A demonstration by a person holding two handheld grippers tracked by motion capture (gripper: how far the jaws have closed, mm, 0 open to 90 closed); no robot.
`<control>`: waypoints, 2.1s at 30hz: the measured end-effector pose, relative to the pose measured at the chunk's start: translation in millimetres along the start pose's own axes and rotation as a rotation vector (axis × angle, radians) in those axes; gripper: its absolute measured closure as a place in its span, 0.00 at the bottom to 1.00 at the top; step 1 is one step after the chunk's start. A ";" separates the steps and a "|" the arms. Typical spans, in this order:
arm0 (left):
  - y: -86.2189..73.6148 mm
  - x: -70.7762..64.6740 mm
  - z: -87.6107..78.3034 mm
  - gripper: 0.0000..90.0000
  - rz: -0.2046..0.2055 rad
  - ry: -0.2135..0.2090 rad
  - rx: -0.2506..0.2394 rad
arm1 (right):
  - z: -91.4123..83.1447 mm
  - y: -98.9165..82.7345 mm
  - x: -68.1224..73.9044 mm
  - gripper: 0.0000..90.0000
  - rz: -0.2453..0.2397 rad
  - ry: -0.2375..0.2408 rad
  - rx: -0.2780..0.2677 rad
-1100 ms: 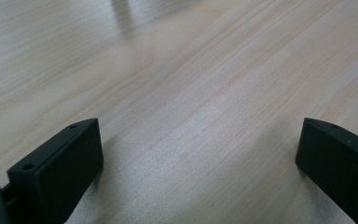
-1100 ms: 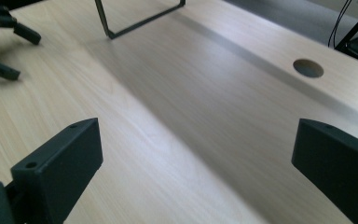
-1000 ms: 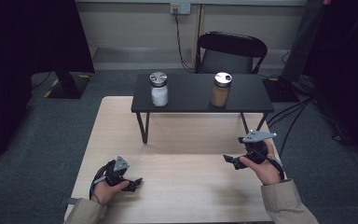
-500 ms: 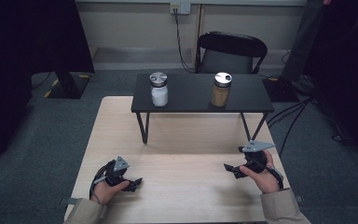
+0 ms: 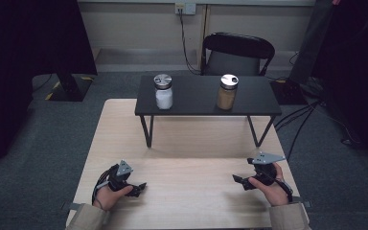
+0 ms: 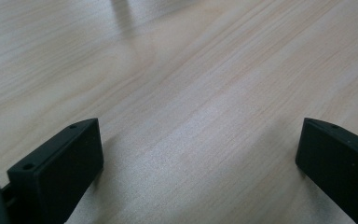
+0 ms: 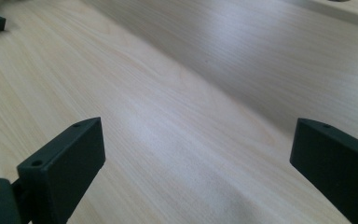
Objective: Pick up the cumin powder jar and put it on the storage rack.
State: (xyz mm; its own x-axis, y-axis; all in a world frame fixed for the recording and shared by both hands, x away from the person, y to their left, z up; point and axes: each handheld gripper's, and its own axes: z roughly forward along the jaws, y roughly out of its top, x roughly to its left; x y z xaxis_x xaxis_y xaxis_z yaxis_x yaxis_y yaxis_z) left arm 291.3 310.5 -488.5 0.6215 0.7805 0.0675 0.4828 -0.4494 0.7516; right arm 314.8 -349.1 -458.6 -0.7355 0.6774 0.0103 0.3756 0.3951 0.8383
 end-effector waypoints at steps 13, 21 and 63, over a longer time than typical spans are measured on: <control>0.1 0.0 0.0 0.00 0.001 0.000 0.001 | 3.0 -11.5 1.0 0.03 -0.005 0.000 0.031; 0.1 0.0 0.0 0.00 0.001 0.000 0.001 | 6.7 -14.6 1.8 0.03 -0.009 0.003 0.051; 0.1 -0.5 -0.1 0.00 -0.001 0.001 0.001 | 23.0 -23.3 9.1 0.00 -0.044 -0.036 0.149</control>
State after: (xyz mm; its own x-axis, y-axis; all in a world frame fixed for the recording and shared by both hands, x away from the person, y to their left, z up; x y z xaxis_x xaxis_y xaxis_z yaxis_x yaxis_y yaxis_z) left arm 290.9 310.1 -488.4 0.6205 0.7814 0.0669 0.4840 -0.4487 0.7513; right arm 312.3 -337.9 -490.6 -0.7332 0.6784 -0.0466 0.4248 0.5104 0.7476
